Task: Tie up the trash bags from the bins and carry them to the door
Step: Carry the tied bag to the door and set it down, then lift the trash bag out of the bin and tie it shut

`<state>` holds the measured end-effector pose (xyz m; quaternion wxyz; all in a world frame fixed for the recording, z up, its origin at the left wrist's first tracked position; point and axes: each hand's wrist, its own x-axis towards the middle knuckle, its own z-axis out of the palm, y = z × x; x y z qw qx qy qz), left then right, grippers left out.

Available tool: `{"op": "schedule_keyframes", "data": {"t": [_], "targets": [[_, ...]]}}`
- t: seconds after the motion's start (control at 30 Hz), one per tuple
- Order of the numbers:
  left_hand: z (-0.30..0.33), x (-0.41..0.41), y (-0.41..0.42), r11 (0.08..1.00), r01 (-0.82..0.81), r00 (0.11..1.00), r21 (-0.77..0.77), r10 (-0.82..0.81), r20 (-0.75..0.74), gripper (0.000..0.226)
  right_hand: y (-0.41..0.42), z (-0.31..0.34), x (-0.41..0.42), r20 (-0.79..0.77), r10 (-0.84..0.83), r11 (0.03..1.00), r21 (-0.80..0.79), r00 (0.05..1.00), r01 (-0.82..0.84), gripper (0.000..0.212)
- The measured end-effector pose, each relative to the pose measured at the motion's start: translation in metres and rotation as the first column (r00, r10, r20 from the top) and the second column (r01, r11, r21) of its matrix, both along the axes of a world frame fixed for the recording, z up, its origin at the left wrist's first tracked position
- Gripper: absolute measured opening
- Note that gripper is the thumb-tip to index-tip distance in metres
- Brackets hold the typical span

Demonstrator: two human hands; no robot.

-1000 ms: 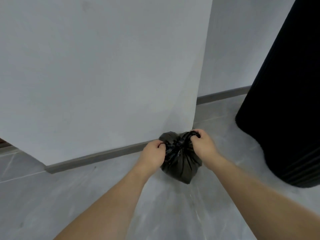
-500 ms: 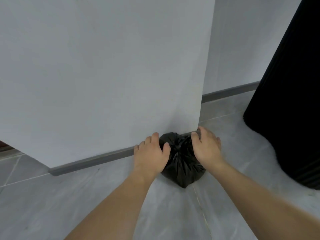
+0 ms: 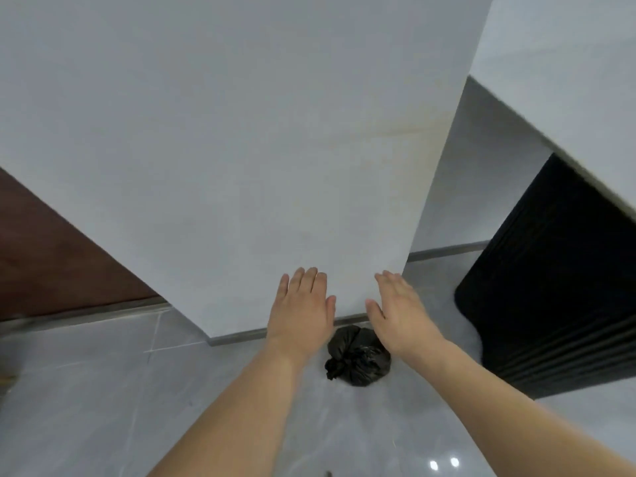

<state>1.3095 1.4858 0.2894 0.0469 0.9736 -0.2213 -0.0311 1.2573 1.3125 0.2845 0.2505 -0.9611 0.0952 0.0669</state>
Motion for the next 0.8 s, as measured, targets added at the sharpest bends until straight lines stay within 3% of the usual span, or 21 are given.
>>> {"op": "schedule_keyframes", "data": {"t": [0.23,0.37,0.57,0.8], "targets": [[0.338,-0.061,0.056,0.985,-0.114,0.986,-0.128,0.128,0.11,0.052,0.045,0.346,-0.034,0.084,0.127,0.989,-0.085,0.988,-0.12,0.06],[0.474,-0.093,0.094,0.977,-0.126,0.944,-0.171,0.171,0.281,0.052,0.075,0.475,-0.061,0.2,0.236,0.961,-0.19,0.951,-0.199,0.06],[0.528,-0.131,0.15,0.984,-0.165,0.922,-0.063,0.176,0.345,0.055,0.134,0.53,-0.089,0.218,0.313,0.934,-0.248,0.924,-0.258,0.059],[0.541,-0.161,0.226,0.946,-0.311,0.876,-0.094,0.324,0.359,0.054,0.205,0.542,-0.103,0.19,0.423,0.889,-0.275,0.886,-0.366,0.06]]}}
